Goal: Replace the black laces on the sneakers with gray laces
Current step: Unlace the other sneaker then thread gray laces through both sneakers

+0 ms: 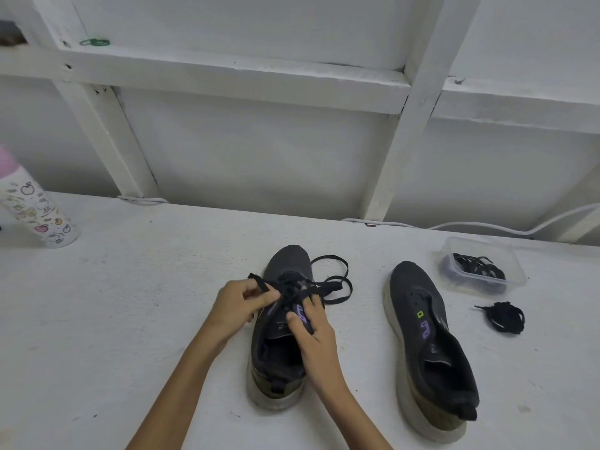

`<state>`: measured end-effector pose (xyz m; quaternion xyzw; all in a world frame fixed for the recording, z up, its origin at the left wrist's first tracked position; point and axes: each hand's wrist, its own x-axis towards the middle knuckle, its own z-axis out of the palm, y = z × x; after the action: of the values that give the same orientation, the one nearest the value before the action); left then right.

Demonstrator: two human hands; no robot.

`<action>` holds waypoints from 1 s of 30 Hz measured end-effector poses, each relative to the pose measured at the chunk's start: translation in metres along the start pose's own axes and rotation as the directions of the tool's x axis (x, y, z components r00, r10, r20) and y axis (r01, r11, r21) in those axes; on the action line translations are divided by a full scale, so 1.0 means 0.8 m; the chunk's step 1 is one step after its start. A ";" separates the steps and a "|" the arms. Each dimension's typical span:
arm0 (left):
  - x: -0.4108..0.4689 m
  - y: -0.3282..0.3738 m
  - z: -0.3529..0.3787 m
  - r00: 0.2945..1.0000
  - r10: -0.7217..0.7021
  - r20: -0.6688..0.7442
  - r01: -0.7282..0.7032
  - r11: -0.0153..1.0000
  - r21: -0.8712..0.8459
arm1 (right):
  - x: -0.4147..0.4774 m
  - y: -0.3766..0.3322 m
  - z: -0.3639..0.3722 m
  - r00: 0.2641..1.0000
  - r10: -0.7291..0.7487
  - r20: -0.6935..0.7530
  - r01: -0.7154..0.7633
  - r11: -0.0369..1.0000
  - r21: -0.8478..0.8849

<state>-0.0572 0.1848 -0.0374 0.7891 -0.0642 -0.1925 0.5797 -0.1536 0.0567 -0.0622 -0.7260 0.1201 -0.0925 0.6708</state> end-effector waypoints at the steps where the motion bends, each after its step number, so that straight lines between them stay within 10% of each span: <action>1: 0.004 0.002 -0.003 0.995 0.025 -0.093 -0.029 0.999 -0.037 | 0.001 0.002 -0.001 1.000 0.002 -0.007 -0.002 1.000 -0.011; 6: 0.016 0.018 -0.021 0.919 0.046 -0.393 -0.143 0.965 -0.222 | -0.001 0.005 0.001 1.000 0.000 -0.011 -0.001 1.000 -0.010; 14: -0.004 -0.001 -0.001 0.992 -0.052 0.111 0.048 0.998 0.035 | 0.001 0.006 0.001 1.000 -0.026 -0.017 0.026 1.000 -0.005; 21: 0.014 0.015 -0.027 0.881 0.007 -0.472 -0.145 0.956 -0.255 | 0.001 0.012 0.001 1.000 0.018 -0.008 -0.018 1.000 -0.010; 27: -0.009 0.001 -0.001 0.998 -0.036 0.056 0.037 0.999 -0.023 | 0.001 0.012 0.001 1.000 0.009 -0.014 -0.008 1.000 0.007; 30: -0.005 -0.003 0.001 0.999 0.038 -0.034 -0.037 0.999 0.032 | 0.000 0.011 0.000 1.000 0.010 -0.009 -0.010 1.000 0.004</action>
<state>-0.0613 0.1864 -0.0387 0.8001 -0.0720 -0.1668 0.5717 -0.1537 0.0559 -0.0708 -0.7236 0.1267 -0.0926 0.6722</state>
